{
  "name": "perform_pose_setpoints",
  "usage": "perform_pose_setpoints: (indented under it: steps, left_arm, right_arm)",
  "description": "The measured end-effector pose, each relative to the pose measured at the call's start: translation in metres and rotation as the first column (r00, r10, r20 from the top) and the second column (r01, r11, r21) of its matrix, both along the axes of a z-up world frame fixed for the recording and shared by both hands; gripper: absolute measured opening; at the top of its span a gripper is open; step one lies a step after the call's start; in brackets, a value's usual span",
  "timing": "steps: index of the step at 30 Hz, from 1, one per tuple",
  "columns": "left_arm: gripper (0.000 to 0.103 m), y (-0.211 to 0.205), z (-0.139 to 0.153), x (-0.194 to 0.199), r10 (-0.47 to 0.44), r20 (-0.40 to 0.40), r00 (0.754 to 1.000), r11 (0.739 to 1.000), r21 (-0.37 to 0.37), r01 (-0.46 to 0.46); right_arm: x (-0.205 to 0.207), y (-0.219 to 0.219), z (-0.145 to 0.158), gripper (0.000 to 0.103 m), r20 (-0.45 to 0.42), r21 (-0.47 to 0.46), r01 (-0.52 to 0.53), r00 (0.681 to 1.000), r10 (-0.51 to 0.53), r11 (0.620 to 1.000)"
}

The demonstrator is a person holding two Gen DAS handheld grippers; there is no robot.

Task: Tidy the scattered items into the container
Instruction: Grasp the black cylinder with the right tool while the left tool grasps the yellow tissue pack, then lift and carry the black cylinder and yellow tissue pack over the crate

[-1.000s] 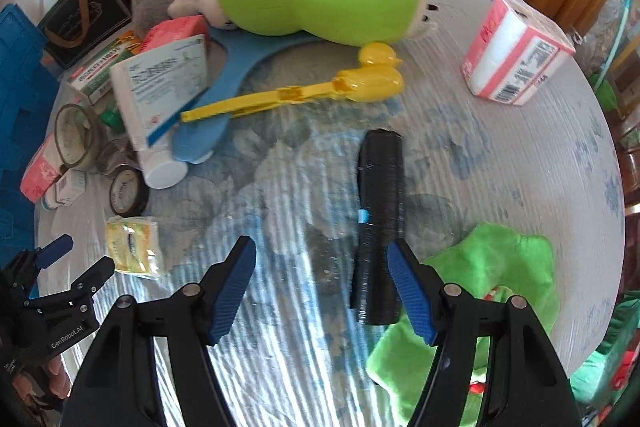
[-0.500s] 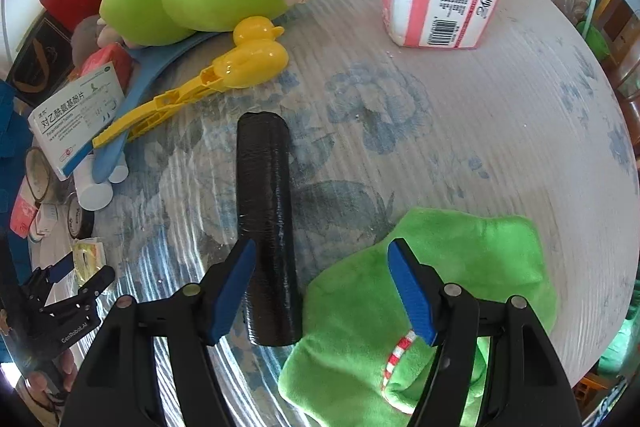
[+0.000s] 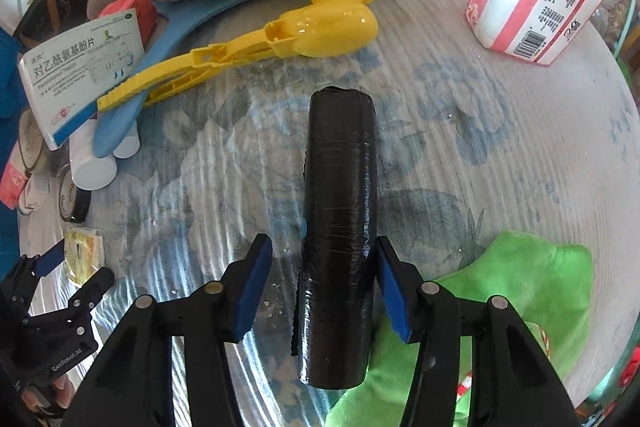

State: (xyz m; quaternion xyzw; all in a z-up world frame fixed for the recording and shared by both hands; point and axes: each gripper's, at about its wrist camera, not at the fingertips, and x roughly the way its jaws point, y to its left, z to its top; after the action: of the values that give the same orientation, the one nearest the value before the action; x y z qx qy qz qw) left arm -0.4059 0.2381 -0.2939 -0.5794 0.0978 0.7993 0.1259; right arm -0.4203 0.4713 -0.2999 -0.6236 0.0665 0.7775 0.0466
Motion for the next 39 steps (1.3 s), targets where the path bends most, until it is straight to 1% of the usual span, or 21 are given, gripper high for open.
perform_pose_setpoints:
  steps: [1, 2, 3, 4, 6, 8, 11, 14, 15, 19, 21, 25, 29, 33, 37, 39]
  left_arm:
    - [0.063, 0.000, 0.002, 0.001, -0.001, -0.002, 1.000, 1.000, 0.000, 0.001]
    - [0.058, -0.001, 0.003, 0.002, -0.002, -0.005, 1.000, 1.000, -0.001, 0.002]
    - [0.053, -0.001, 0.005, 0.003, -0.003, -0.007, 1.000, 1.000, 0.000, 0.003]
    - [0.050, -0.002, 0.008, 0.004, -0.005, -0.009, 1.000, 1.000, 0.004, 0.005]
    - [0.047, -0.004, 0.014, 0.006, -0.009, -0.014, 1.000, 1.000, 0.013, 0.010]
    - [0.046, -0.007, 0.024, 0.007, -0.011, -0.033, 0.999, 1.000, 0.021, 0.012]
    - [0.045, -0.014, 0.040, 0.007, -0.001, -0.068, 0.998, 0.999, 0.034, 0.003]
    - [0.045, -0.017, 0.047, 0.008, 0.013, -0.094, 0.996, 1.000, 0.018, -0.012]
    - [0.045, -0.015, 0.044, 0.008, 0.016, -0.097, 0.995, 1.000, 0.012, -0.015]
    - [0.045, -0.007, 0.035, 0.007, 0.022, -0.110, 0.994, 1.000, -0.011, -0.024]
    - [0.045, -0.002, 0.029, 0.007, 0.021, -0.117, 0.993, 0.999, -0.022, -0.024]
    - [0.045, 0.002, 0.036, 0.008, 0.028, -0.155, 0.988, 0.999, -0.034, -0.033]
    - [0.045, -0.002, 0.050, 0.009, 0.040, -0.177, 0.983, 0.999, -0.019, -0.044]
    - [0.045, -0.005, 0.070, 0.008, 0.046, -0.207, 0.977, 0.999, -0.005, -0.048]
    - [0.045, -0.016, 0.096, 0.008, 0.063, -0.245, 0.967, 0.998, 0.010, -0.062]
    - [0.045, -0.025, 0.114, 0.008, 0.075, -0.272, 0.959, 0.997, 0.015, -0.073]
  right_arm:
    - [0.001, 0.000, 0.000, 0.039, 0.001, 0.014, -0.004, 1.000, 0.004, 1.000]
    - [0.001, 0.000, -0.001, 0.038, 0.002, 0.026, -0.008, 1.000, 0.008, 1.000]
    - [0.002, 0.002, -0.001, 0.036, -0.002, 0.017, -0.002, 1.000, 0.002, 1.000]
    - [0.003, 0.005, -0.001, 0.036, -0.006, -0.003, 0.008, 1.000, -0.008, 1.000]
    - [0.004, 0.012, -0.002, 0.036, -0.011, -0.046, 0.036, 0.999, -0.037, 0.998]
    - [0.004, 0.015, -0.002, 0.036, -0.008, -0.066, 0.052, 0.999, -0.052, 0.996]
    - [0.003, 0.015, -0.003, 0.036, -0.002, -0.066, 0.057, 0.998, -0.057, 0.996]
    - [0.005, 0.018, -0.005, 0.036, -0.009, -0.082, 0.076, 0.997, -0.077, 0.994]
    - [0.006, 0.017, -0.005, 0.036, -0.014, -0.077, 0.072, 0.997, -0.073, 0.994]
    - [0.010, 0.004, -0.007, 0.034, -0.024, 0.009, 0.044, 0.999, -0.044, 0.999]
    - [0.014, 0.002, -0.007, 0.034, -0.030, 0.013, 0.051, 0.998, -0.050, 0.999]
    - [0.024, -0.002, -0.002, 0.034, -0.053, -0.007, 0.053, 0.997, -0.053, 0.999]
    - [0.034, -0.009, 0.016, 0.034, -0.098, -0.024, 0.041, 0.994, -0.043, 0.999]
    - [0.034, -0.021, 0.048, 0.034, -0.149, -0.027, 0.009, 0.989, -0.013, 1.000]
    - [0.021, -0.046, 0.091, 0.034, -0.206, -0.016, -0.041, 0.978, 0.037, 0.999]
    - [0.011, -0.051, 0.117, 0.034, -0.236, -0.009, -0.077, 0.969, 0.073, 0.997]
